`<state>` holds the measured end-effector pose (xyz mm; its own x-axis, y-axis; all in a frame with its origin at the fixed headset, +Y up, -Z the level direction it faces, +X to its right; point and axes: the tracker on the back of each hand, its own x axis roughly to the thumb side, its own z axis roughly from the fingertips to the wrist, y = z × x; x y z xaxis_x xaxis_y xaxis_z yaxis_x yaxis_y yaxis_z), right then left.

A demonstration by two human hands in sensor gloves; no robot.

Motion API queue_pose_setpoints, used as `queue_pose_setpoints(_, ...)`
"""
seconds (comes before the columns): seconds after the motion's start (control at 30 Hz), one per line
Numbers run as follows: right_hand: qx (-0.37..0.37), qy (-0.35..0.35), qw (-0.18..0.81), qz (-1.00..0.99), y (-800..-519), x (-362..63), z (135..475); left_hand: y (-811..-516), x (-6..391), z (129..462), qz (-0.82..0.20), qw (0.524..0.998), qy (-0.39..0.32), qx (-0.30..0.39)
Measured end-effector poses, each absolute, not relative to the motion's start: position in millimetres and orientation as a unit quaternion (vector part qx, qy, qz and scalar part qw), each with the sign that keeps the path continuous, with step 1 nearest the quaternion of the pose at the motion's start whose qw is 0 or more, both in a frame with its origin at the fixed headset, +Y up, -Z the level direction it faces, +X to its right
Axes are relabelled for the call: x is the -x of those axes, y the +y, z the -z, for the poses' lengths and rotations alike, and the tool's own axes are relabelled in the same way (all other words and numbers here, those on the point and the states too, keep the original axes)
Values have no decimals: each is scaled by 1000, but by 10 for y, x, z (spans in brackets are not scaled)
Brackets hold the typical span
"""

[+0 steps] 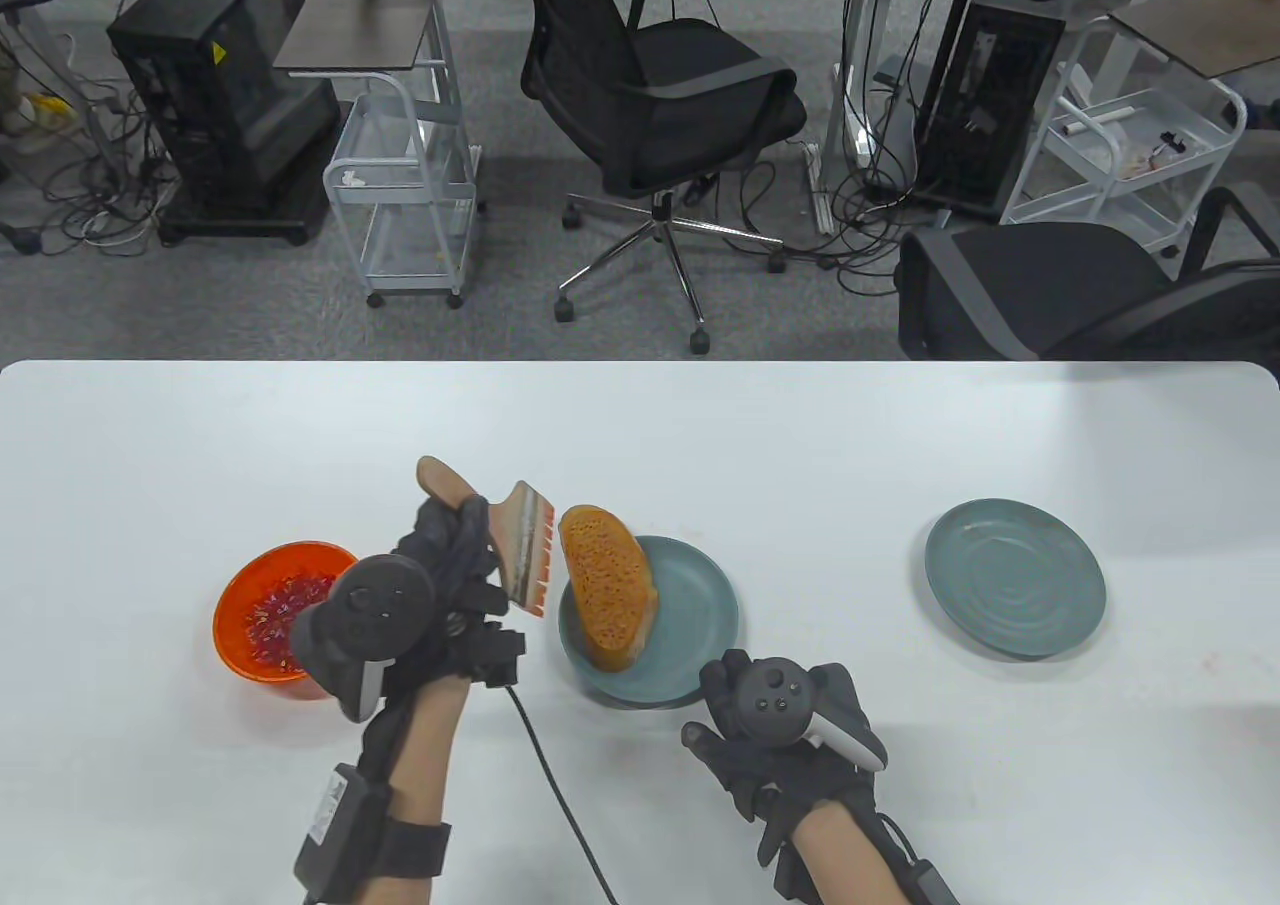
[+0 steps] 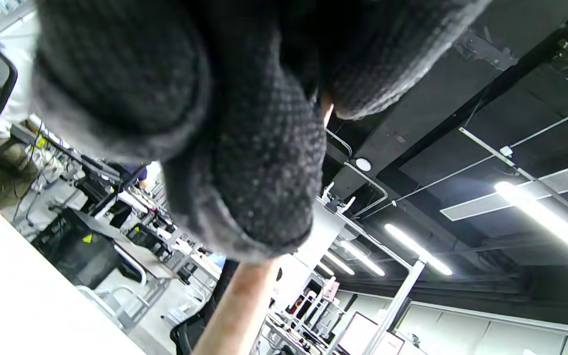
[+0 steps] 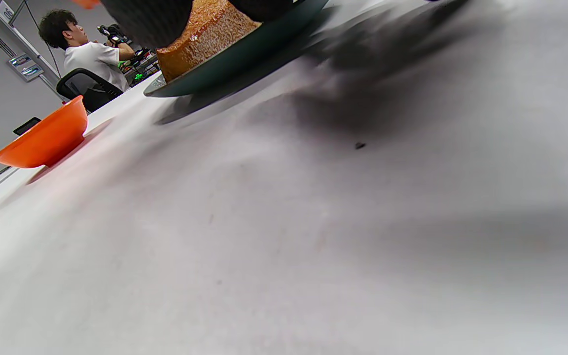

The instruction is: Dip brush into ketchup and spread onto bread slice

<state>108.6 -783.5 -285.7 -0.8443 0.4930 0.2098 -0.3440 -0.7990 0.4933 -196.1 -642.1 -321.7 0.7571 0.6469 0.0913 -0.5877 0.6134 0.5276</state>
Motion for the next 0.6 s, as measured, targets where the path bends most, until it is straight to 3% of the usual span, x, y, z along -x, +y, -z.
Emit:
queue_pose_setpoints(0.33,-177,219,214,-935,-7833,-1067,2852,-6869,1624,3368,-375,894,83,-229)
queue_pose_setpoints(0.6,-177,223,217,-934,-7831,-1068,2845,-6774,1679,3229,-304,904,82,-290)
